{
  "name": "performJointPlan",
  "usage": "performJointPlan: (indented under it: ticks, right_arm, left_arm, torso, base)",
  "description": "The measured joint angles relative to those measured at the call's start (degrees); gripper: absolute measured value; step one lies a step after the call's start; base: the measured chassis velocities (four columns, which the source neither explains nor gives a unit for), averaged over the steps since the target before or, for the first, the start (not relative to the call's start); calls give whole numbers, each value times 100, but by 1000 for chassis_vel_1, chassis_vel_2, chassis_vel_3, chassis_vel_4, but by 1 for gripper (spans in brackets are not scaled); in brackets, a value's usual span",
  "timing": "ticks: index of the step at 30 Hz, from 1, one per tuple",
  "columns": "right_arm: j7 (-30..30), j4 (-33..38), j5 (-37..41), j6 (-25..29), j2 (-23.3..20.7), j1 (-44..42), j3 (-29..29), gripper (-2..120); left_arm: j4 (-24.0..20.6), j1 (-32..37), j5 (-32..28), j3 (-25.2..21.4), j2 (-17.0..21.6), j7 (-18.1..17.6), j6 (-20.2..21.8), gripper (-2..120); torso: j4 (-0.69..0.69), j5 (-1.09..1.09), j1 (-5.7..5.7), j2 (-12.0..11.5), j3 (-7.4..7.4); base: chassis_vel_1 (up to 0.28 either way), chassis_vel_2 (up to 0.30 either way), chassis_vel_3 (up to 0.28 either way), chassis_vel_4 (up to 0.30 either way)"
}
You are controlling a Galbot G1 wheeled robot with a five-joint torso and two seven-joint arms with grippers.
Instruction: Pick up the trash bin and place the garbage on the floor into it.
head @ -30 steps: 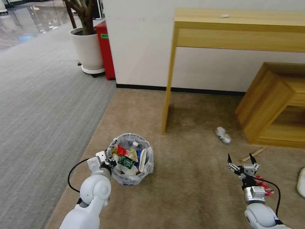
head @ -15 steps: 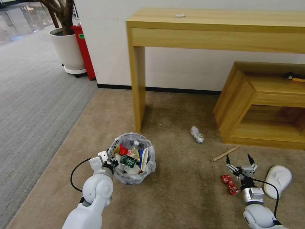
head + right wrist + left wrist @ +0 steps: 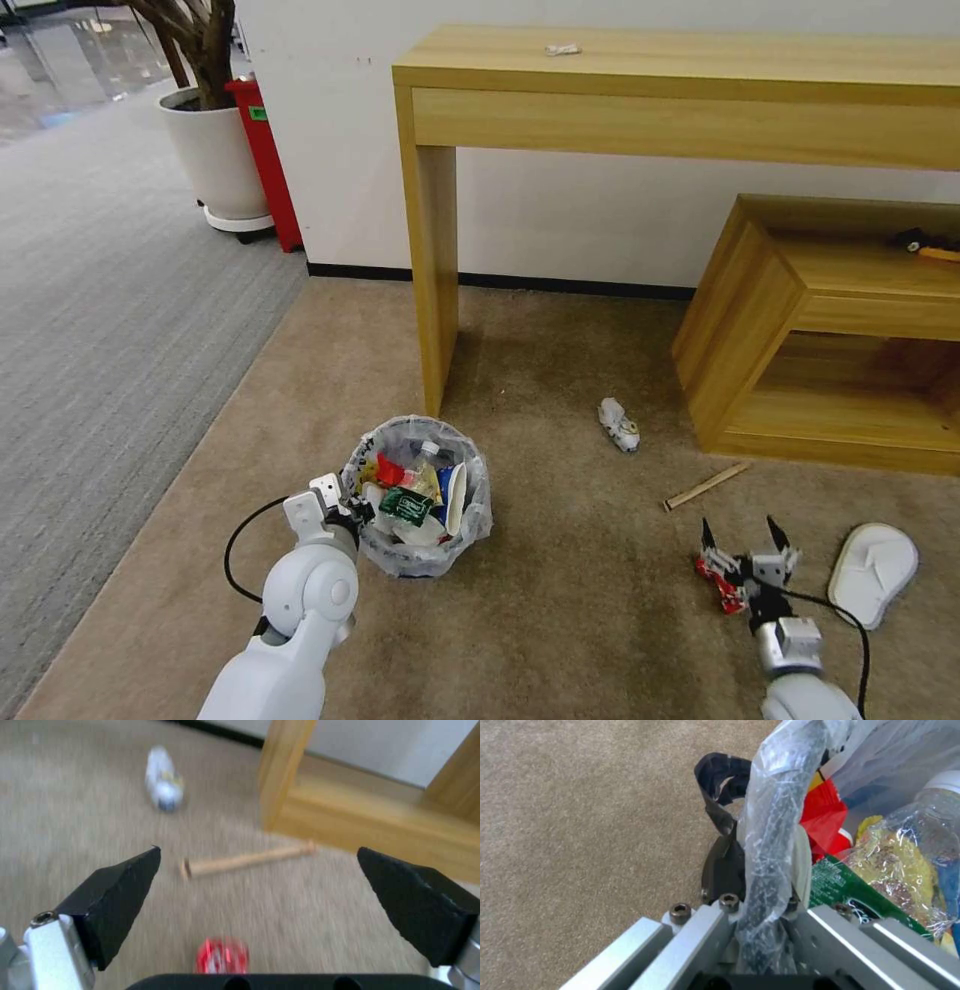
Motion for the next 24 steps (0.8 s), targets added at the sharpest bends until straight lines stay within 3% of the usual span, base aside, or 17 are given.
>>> performJointPlan:
  ticks: [14,24]
  right_arm:
    - [441,-332,287,-796,-254,-385,-451,100]
    - [360,-847,416,-825,-331,40,-834,100]
  left_arm:
    - [-88,96,15,-8,22,41,-43,0]
    - [-271,215,11,-15,23,41,-51,0]
  torso:
    - [-1,0,0,0,0]
    - [1,0,0,0,0]
  base:
    - [0,0,0,0]
    - [0,0,0,0]
